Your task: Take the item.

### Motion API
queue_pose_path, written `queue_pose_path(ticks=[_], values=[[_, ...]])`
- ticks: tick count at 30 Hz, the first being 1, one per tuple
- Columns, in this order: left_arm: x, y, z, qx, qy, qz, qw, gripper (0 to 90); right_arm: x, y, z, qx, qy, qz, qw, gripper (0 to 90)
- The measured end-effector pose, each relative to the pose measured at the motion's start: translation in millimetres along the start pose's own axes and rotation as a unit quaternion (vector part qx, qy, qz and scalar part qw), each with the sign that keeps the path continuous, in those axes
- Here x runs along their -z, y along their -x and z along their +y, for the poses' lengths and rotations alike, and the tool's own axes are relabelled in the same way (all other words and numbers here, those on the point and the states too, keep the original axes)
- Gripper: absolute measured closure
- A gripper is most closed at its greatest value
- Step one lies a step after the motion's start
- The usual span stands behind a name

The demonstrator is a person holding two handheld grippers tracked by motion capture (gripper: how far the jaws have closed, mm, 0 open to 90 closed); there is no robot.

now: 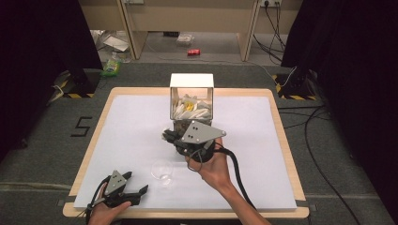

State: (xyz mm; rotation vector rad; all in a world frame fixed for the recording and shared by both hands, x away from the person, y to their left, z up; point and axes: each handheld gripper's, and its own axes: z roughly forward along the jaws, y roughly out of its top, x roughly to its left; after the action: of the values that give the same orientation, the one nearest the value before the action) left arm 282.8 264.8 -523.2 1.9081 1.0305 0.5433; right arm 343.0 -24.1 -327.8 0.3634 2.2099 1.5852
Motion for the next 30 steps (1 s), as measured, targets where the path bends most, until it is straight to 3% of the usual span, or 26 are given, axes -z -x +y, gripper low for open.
queue_pose_path(ticks=[10,17,30], values=[[0.0,-0.1,0.0,0.000,0.000,0.000,1.0000,15.1,-17.7,-21.5,-14.2,0.009,-0.016,0.042,0.9990,85.9],[0.0,-0.2,0.0,0.000,0.000,-0.001,1.0000,15.1,-34.6,-31.5,-31.0,0.001,-0.038,0.065,0.9971,85.9],[0.0,-0.3,0.0,0.000,0.000,-0.001,1.0000,15.1,-54.8,-34.3,-62.6,-0.023,-0.072,0.090,0.9930,85.9]])
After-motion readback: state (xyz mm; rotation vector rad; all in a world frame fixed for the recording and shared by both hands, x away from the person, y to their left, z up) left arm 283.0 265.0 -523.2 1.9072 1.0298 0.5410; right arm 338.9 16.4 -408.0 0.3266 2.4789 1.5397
